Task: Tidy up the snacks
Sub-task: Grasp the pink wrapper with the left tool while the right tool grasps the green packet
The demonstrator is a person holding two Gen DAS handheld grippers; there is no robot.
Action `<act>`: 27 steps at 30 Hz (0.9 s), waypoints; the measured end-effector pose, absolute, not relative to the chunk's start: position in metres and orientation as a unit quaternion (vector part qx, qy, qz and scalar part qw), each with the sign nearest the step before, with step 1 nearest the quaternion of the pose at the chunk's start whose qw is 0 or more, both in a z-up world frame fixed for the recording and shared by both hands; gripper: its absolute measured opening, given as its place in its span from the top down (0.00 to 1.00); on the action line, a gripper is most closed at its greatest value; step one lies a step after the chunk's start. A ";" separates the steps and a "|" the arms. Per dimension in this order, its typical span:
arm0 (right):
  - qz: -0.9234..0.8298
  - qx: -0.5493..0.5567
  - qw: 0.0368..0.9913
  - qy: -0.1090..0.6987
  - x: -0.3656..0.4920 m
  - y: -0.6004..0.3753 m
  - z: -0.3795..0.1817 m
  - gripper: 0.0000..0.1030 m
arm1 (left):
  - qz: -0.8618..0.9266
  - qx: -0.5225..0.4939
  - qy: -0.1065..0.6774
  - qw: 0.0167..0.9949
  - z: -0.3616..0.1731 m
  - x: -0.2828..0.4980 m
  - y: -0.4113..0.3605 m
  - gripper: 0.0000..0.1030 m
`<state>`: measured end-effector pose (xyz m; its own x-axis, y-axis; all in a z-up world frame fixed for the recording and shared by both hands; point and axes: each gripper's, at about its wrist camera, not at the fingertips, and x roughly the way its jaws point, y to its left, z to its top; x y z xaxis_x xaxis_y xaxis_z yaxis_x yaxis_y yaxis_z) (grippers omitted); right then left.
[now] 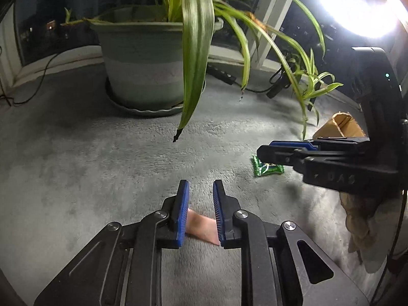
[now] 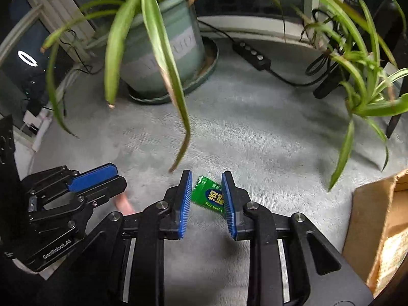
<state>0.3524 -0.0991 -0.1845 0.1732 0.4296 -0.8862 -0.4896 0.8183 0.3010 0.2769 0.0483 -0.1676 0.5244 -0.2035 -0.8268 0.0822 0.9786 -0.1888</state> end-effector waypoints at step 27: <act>0.355 0.002 0.719 0.597 0.299 -0.133 -0.179 0.75 | -0.136 -0.072 0.508 0.848 -0.174 0.214 0.058 0.87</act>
<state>0.2985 -0.1327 -0.1792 0.0341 0.5127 -0.8579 -0.5089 0.7477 0.4266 0.2143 0.0579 -0.1740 0.4475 -0.3044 -0.8409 0.1578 0.9524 -0.2608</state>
